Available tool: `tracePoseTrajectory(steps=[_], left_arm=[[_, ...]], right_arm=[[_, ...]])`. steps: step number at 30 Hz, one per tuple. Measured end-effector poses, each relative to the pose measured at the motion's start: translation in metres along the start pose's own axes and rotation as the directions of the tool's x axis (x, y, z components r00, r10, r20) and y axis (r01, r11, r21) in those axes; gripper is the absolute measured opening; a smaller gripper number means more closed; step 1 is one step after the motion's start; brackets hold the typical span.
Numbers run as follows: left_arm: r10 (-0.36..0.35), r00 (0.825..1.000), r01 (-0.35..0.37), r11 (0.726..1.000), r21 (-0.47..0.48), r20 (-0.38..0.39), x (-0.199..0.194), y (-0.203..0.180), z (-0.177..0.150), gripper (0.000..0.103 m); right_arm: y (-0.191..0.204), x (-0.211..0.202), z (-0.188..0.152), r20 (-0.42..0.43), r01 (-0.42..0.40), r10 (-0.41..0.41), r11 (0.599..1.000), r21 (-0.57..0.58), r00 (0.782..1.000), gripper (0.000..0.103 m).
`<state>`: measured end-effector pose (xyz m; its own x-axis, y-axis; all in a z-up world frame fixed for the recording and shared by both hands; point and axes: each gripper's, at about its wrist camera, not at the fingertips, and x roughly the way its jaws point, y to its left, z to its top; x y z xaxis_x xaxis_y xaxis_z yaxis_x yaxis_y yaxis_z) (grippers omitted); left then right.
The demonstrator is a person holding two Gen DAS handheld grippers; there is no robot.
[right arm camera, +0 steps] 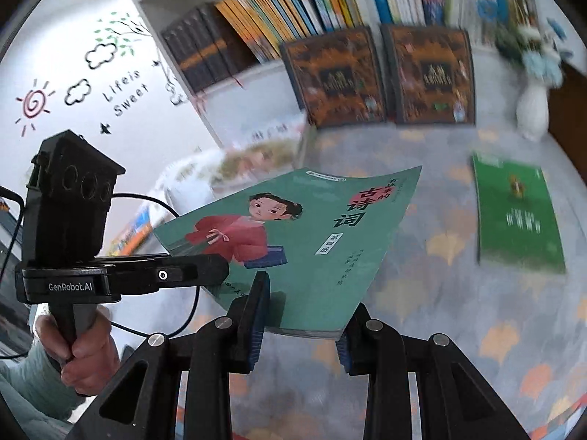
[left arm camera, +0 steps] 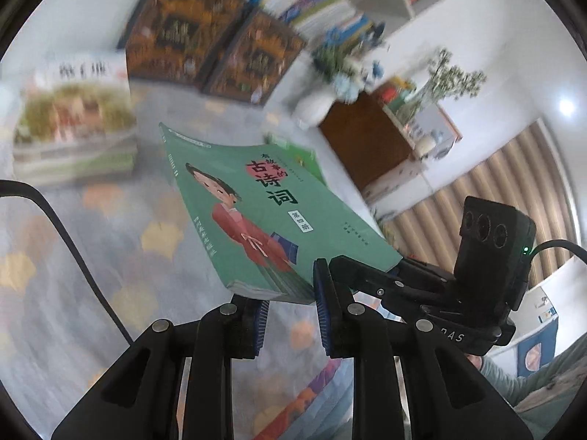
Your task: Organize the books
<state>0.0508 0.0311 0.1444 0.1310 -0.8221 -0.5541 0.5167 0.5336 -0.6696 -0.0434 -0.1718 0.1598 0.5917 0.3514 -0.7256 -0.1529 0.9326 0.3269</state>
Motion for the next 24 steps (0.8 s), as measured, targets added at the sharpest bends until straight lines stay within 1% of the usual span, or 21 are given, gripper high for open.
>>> tracePoseTrajectory(steps=[2, 4, 6, 8, 9, 11, 12, 13, 16, 18, 21, 24], left_arm=[[0.019, 0.998, -0.019, 1.0, 0.002, 0.054, -0.015, 0.004, 0.011, 0.02], [0.05, 0.992, -0.049, 0.999, -0.013, 0.12, -0.031, 0.016, 0.025, 0.02], [0.077, 0.986, -0.071, 0.996, -0.047, 0.151, -0.041, 0.034, 0.036, 0.02], [0.111, 0.979, -0.097, 0.991, -0.092, 0.169, -0.05, 0.058, 0.045, 0.02], [0.155, 0.973, -0.136, 0.984, -0.114, 0.172, -0.051, 0.069, 0.051, 0.02], [0.22, 0.959, -0.203, 0.973, -0.112, 0.178, -0.053, 0.08, 0.058, 0.021], [0.235, 0.955, -0.218, 0.97, -0.112, 0.183, -0.054, 0.088, 0.063, 0.022], [0.236, 0.955, -0.217, 0.969, -0.12, 0.182, -0.053, 0.095, 0.066, 0.023], [0.245, 0.955, -0.219, 0.963, -0.158, 0.169, -0.042, 0.124, 0.078, 0.023], [0.232, 0.957, -0.198, 0.961, -0.193, 0.174, -0.035, 0.145, 0.088, 0.023], [0.242, 0.953, -0.195, 0.951, -0.241, 0.185, -0.032, 0.169, 0.096, 0.023], [0.248, 0.951, -0.192, 0.942, -0.275, 0.185, -0.03, 0.185, 0.098, 0.023]], right_arm=[[0.007, 0.005, 0.019, 0.034, -0.029, 0.029, 0.999, -0.02, 0.999, 0.03], [0.014, 0.02, 0.038, 0.049, -0.067, 0.069, 0.997, -0.038, 0.996, 0.031], [0.021, 0.043, 0.057, 0.054, -0.107, 0.11, 0.993, -0.053, 0.992, 0.031], [0.027, 0.074, 0.073, 0.03, -0.145, 0.147, 0.987, -0.067, 0.989, 0.031], [0.028, 0.089, 0.079, 0.017, -0.164, 0.165, 0.984, -0.067, 0.986, 0.031], [0.031, 0.119, 0.089, -0.019, -0.218, 0.217, 0.975, -0.04, 0.976, 0.032], [0.031, 0.131, 0.092, -0.035, -0.239, 0.238, 0.971, -0.024, 0.971, 0.031], [0.03, 0.143, 0.096, -0.046, -0.253, 0.252, 0.967, -0.007, 0.967, 0.031], [0.025, 0.166, 0.108, -0.052, -0.262, 0.263, 0.965, 0.028, 0.963, 0.032], [0.018, 0.184, 0.121, -0.056, -0.27, 0.274, 0.961, 0.065, 0.96, 0.032], [0.01, 0.212, 0.134, -0.103, -0.291, 0.302, 0.95, 0.111, 0.948, 0.032], [0.004, 0.239, 0.144, -0.136, -0.291, 0.308, 0.948, 0.131, 0.942, 0.032]])
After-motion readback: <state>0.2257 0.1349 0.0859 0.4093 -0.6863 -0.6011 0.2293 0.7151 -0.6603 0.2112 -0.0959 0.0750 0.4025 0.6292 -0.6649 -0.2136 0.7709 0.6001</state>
